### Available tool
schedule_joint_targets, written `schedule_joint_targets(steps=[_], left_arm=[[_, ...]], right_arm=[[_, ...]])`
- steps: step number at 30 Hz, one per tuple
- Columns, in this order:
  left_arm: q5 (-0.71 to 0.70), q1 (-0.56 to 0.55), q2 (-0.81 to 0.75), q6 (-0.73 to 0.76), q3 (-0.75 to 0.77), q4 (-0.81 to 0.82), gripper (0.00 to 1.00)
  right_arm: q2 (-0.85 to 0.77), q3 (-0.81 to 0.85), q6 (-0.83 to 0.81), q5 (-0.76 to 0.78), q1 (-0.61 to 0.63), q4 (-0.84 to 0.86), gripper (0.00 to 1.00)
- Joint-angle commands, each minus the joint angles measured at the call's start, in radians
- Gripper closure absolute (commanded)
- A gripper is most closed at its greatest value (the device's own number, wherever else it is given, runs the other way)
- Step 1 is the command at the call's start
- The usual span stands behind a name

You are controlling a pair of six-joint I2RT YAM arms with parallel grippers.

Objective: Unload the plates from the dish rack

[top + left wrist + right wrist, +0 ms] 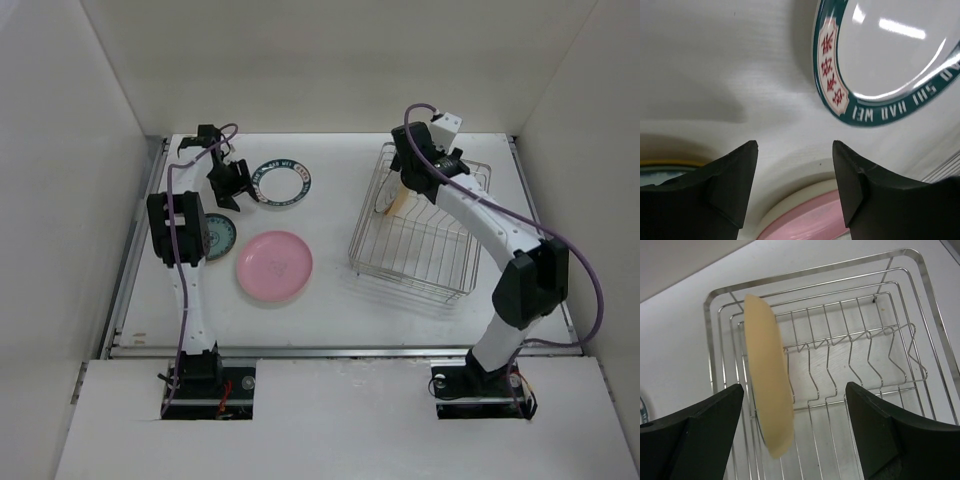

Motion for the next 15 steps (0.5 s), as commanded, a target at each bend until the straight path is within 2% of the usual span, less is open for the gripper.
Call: schedule_joint_targets(steps=[1, 4, 12, 15], left_arm=[[-0.046, 0.0, -0.137, 0.052, -0.034, -0.093, 0.42], [-0.055, 0.0, -0.2, 0.096, -0.08, -0.102, 0.42], [-0.216, 0.0, -0.387, 0.171, -0.202, -0.102, 0.43], [-0.235, 0.0, -0.47, 0.194, -0.258, -0.111, 0.43]], right_arm=[[0.042, 0.071, 0.007, -0.038, -0.031, -0.022, 0.12], [0.075, 0.08, 0.007, -0.048, -0.031, -0.022, 0.16], [0.13, 0.103, 0.007, -0.079, -0.04, -0.022, 0.21], [0.139, 0.103, 0.007, -0.079, -0.04, -0.013, 0.26]])
